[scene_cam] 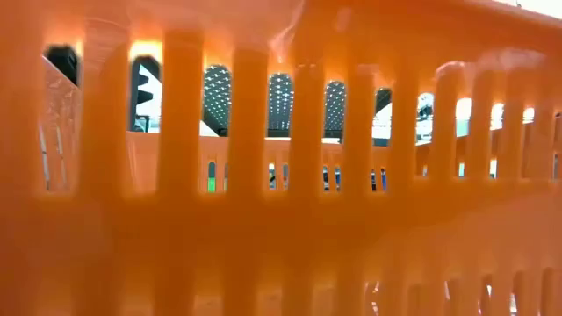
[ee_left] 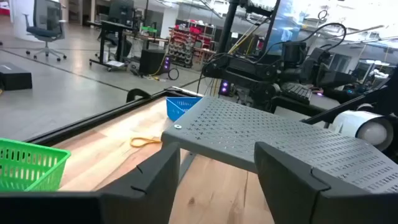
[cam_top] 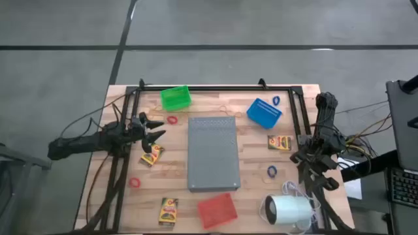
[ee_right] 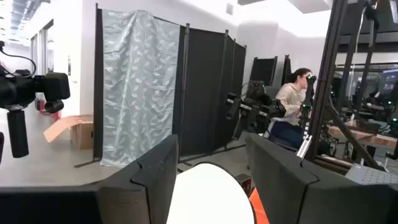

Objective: Pick & Place Office Desk Supplies

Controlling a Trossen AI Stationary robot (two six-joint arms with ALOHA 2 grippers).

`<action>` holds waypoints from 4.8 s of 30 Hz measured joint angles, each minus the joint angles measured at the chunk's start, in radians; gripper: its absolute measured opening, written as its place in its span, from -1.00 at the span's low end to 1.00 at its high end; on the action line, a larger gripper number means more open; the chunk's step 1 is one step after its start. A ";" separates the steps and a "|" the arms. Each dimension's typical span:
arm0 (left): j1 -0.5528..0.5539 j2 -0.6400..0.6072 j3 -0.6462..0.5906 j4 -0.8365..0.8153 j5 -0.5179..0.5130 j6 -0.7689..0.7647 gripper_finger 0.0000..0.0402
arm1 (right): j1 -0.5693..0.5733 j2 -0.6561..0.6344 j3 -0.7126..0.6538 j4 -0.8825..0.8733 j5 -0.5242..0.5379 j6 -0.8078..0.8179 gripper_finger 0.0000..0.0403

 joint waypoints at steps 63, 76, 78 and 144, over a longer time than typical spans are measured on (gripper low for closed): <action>0.000 0.000 0.000 0.000 0.000 0.000 0.06 | 0.000 0.000 0.000 0.004 0.000 -0.031 -0.07; 0.000 0.000 0.000 0.000 0.000 0.000 0.06 | 0.000 0.000 0.000 0.010 -0.025 0.098 -0.07; 0.000 0.000 0.000 0.000 0.000 0.000 0.06 | 0.000 0.000 0.000 0.010 -0.028 0.113 -0.07; 0.000 0.000 0.000 0.000 0.000 0.000 0.05 | 0.000 0.252 0.766 -0.017 1.102 -0.601 -0.07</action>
